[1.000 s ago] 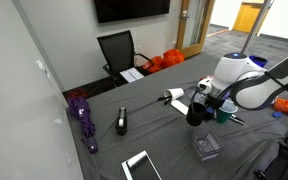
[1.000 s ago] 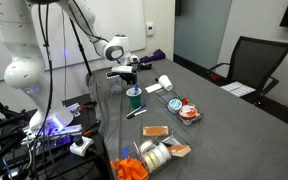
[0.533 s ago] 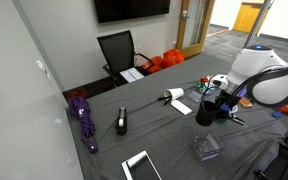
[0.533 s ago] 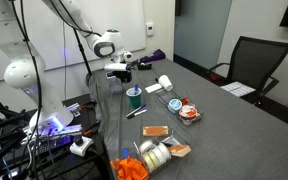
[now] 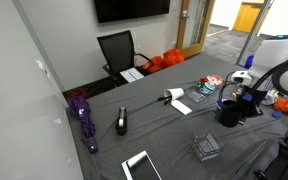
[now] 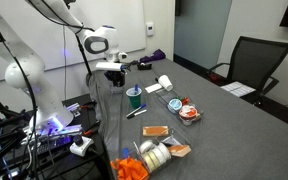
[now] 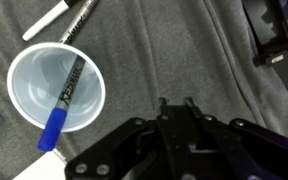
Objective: Move the black cup to the right
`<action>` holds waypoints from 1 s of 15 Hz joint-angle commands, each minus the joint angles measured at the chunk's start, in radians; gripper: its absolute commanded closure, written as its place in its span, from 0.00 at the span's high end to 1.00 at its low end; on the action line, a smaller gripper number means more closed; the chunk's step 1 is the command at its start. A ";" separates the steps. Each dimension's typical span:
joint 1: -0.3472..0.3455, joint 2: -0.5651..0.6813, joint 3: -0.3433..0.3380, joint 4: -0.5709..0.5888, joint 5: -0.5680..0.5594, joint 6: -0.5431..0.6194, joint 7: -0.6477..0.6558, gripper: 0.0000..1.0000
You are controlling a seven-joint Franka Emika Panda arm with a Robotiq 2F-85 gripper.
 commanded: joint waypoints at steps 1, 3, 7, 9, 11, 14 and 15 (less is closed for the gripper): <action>-0.017 -0.092 -0.084 -0.077 -0.131 -0.012 -0.068 0.05; -0.037 -0.041 -0.130 -0.041 -0.216 0.014 -0.104 0.05; -0.076 0.036 -0.216 -0.040 -0.305 0.130 -0.201 0.05; -0.095 0.075 -0.243 -0.040 -0.320 0.172 -0.245 0.05; -0.113 0.113 -0.257 -0.040 -0.333 0.202 -0.282 0.05; -0.139 0.155 -0.267 -0.039 -0.353 0.232 -0.327 0.05; -0.149 0.165 -0.271 -0.039 -0.365 0.237 -0.341 0.05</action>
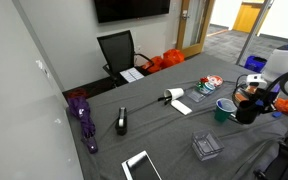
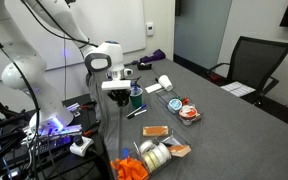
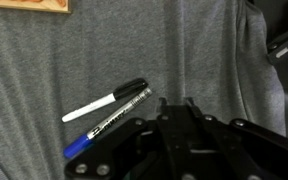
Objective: Move the black cup to the right
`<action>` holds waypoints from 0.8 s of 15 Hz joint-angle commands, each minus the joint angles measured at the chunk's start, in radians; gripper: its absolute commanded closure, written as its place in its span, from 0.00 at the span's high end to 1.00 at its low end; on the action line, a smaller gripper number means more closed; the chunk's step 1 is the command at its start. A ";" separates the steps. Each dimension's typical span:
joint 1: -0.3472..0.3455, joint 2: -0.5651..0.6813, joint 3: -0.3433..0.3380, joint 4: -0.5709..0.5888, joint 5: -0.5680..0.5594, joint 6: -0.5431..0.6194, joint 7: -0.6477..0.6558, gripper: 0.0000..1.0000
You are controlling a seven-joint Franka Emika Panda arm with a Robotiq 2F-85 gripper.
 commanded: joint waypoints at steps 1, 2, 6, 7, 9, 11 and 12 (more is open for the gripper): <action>-0.046 0.033 -0.010 0.001 -0.049 0.045 -0.067 0.05; -0.055 0.036 -0.015 0.002 -0.057 0.045 -0.084 0.05; -0.065 0.038 -0.009 0.003 -0.039 0.030 -0.107 0.19; -0.075 0.038 -0.016 0.004 -0.039 0.034 -0.130 0.19; -0.084 0.038 -0.022 0.004 -0.040 0.037 -0.147 0.19; -0.084 0.038 -0.022 0.004 -0.041 0.037 -0.148 0.19; -0.084 0.038 -0.022 0.004 -0.042 0.038 -0.148 0.19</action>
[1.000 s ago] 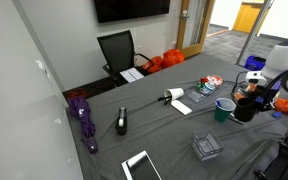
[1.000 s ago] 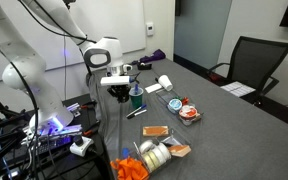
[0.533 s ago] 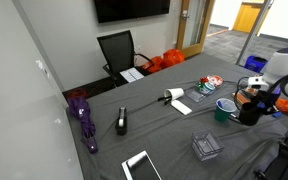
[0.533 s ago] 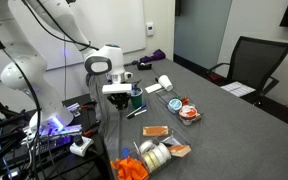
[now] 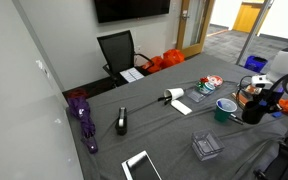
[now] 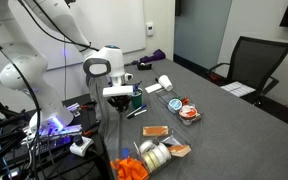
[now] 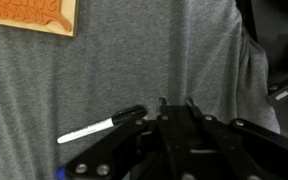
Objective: Move the black cup to the right
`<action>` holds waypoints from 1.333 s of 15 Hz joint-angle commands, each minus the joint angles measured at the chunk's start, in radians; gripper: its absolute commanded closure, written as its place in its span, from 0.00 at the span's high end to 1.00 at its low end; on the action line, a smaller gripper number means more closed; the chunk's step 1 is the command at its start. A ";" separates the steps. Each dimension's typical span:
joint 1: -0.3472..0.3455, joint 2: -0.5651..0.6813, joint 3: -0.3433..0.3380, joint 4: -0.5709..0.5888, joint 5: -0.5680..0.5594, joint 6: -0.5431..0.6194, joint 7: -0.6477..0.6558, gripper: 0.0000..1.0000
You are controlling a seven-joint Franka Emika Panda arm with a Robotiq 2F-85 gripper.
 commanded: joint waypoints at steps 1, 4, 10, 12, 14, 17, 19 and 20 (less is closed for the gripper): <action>-0.010 -0.001 0.011 0.001 0.001 -0.002 0.000 0.05; -0.026 0.019 -0.006 0.000 -0.001 0.039 -0.071 0.05; -0.094 0.044 -0.063 0.000 -0.028 0.121 -0.253 0.05; -0.120 0.058 -0.079 0.000 0.032 0.164 -0.347 0.05; -0.143 0.072 -0.073 0.000 0.173 0.188 -0.450 0.05; -0.154 0.064 -0.055 0.000 0.425 0.155 -0.581 0.05; -0.150 0.073 -0.060 0.014 0.519 0.132 -0.617 0.05; -0.149 0.080 -0.065 0.021 0.548 0.126 -0.627 0.05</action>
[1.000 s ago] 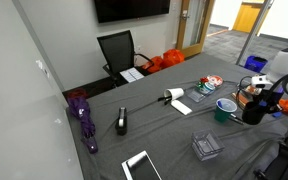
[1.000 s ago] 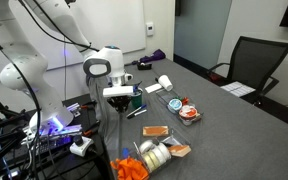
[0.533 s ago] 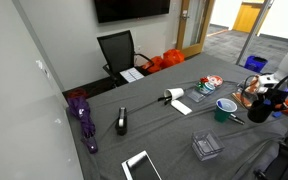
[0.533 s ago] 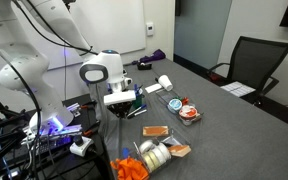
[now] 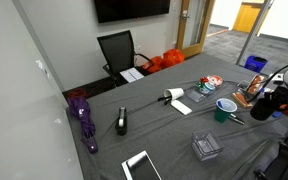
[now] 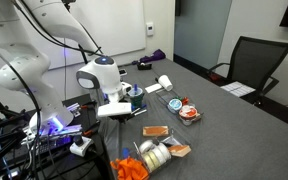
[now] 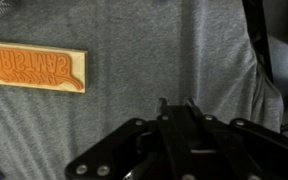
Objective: Move the black cup to the right
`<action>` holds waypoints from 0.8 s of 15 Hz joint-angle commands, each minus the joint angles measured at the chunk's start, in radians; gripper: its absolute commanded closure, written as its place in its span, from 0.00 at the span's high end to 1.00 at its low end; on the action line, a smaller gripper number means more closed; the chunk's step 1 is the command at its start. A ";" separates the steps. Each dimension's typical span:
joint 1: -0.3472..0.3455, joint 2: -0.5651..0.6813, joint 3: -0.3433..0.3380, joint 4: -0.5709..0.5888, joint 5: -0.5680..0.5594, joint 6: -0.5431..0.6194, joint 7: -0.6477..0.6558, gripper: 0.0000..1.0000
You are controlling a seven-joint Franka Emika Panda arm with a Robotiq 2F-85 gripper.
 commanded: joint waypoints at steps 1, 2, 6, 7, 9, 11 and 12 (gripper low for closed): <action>-0.019 0.011 0.006 0.024 0.115 -0.023 -0.064 0.05; -0.020 0.015 0.003 0.026 0.132 -0.020 -0.075 0.05; -0.031 0.028 -0.002 0.045 0.218 -0.020 -0.129 0.05; -0.033 0.033 -0.003 0.054 0.241 -0.024 -0.141 0.05; -0.038 0.062 -0.003 0.082 0.273 -0.013 -0.146 0.05; -0.044 0.103 -0.006 0.114 0.270 -0.001 -0.130 0.05; -0.048 0.121 -0.003 0.131 0.275 0.002 -0.129 0.05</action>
